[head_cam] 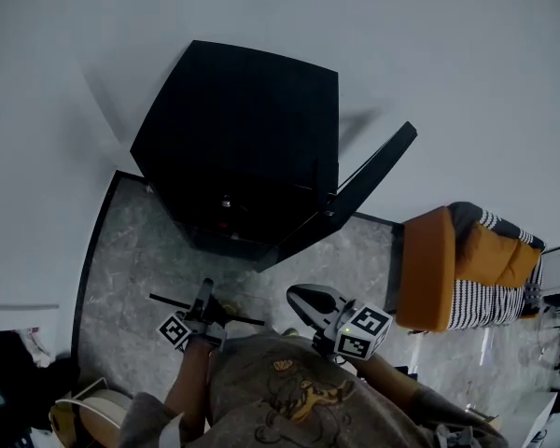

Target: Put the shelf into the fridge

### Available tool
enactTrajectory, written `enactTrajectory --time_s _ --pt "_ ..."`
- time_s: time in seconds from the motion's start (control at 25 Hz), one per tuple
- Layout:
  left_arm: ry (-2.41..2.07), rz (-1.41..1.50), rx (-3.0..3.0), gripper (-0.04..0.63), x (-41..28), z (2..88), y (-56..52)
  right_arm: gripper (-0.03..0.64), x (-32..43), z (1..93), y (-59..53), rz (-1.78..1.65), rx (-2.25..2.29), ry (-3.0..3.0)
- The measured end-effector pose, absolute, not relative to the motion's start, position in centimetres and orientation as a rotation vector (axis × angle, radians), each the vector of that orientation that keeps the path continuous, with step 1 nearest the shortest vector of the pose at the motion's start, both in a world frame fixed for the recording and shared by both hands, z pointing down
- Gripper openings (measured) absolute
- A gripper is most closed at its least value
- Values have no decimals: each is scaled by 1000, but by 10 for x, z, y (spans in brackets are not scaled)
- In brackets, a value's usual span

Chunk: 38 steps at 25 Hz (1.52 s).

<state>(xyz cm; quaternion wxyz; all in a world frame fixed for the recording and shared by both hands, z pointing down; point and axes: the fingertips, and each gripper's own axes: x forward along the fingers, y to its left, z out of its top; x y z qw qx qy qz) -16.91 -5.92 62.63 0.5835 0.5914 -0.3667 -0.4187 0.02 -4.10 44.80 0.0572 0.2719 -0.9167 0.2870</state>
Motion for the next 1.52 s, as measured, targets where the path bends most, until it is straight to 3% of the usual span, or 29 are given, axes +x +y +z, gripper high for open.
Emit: enactTrajectory --time_s 1.52 --pt "-856 -920 1343 14 -155 699 -155 24 -12 465 -49 936 896 -2687"
